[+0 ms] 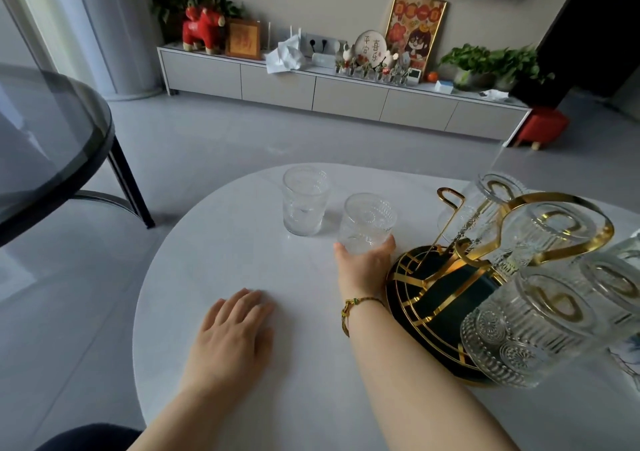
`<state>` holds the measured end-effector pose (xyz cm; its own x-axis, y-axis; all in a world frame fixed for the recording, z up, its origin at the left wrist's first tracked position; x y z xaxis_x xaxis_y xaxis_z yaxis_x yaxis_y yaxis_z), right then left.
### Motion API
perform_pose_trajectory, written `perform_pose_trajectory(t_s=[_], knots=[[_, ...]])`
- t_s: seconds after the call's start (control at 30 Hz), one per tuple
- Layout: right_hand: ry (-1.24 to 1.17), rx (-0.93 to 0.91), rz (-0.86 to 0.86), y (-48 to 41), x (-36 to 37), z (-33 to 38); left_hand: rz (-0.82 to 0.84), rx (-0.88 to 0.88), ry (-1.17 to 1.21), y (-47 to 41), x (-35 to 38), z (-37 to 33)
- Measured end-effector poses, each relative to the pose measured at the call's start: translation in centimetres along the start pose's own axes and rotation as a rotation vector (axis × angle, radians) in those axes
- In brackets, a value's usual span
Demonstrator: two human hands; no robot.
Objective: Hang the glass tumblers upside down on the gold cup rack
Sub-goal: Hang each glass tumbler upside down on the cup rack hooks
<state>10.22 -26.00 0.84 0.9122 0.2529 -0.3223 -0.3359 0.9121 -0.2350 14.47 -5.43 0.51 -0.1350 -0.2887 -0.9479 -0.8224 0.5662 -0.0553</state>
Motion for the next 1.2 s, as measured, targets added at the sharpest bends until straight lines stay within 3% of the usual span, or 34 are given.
perform_pose_trajectory(t_s=[0.3,0.57,0.63,0.77,0.93,1.2], knots=[[-0.12,-0.034,0.061,2.7,-1.3,1.4,-0.002,0.007,0.082,-0.1,0.6,0.1],[-0.229,-0.368,0.302,4.6,-9.6,10.3,0.096,-0.005,0.098,0.4,0.4,-0.1],[-0.209,-0.344,0.394,4.1,-11.8,12.0,0.11,-0.025,0.098,0.4,0.4,-0.2],[0.094,-0.403,0.51,2.6,-15.7,15.7,0.12,-0.086,0.093,0.5,0.7,-1.3],[0.405,-0.517,0.497,-1.2,-18.5,20.4,0.095,-0.08,0.125,0.1,1.2,-2.7],[0.828,-0.568,0.641,-6.5,-16.7,23.7,0.023,-0.077,0.17,0.2,0.8,-3.4]])
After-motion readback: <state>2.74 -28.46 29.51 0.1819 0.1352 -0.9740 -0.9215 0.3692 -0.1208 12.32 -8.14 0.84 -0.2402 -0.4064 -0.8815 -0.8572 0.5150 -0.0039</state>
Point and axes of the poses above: each hand's wrist, its own y-axis away from the middle knuckle, its own x-axis out of the palm, z = x × y, the point moved 6 cm from there along -y, towards the middle knuckle, and after that the axes turned 11 degrees about -x, right-handed, at the moved point
